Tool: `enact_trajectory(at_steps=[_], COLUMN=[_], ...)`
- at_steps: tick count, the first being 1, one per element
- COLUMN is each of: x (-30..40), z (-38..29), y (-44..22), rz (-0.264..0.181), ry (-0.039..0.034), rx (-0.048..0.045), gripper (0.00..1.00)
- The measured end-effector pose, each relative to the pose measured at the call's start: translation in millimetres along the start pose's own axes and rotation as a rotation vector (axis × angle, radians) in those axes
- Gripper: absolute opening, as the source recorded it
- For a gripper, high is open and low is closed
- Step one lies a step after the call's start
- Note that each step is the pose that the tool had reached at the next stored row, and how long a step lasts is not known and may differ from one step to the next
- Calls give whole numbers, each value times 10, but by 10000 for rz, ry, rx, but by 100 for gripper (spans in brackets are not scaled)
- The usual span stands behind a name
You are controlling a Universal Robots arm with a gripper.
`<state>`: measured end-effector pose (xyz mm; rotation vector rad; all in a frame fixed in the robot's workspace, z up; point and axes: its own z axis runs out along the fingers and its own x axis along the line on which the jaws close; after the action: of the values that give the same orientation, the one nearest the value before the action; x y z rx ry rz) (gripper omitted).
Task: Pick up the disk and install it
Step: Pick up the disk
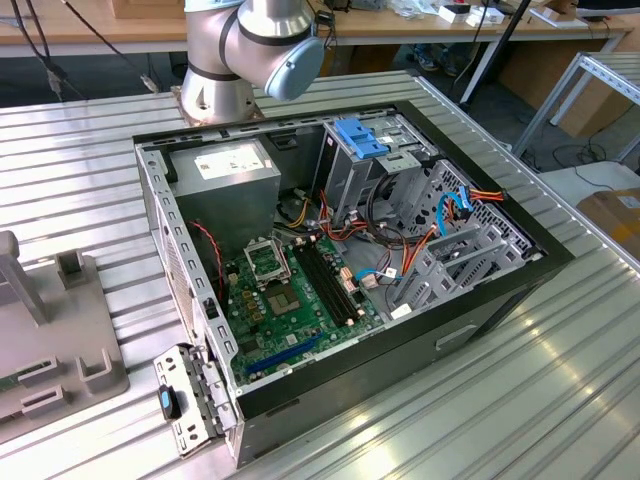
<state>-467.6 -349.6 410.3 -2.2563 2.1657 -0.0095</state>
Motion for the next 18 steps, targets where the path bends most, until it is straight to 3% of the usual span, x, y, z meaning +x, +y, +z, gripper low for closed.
enact_trajectory(at_steps=[13, 18], x=[-1, -2], z=[-170, -337], y=[-3, -5], rz=[0, 0], ry=[0, 0], rx=[0, 0], gripper=[36, 36])
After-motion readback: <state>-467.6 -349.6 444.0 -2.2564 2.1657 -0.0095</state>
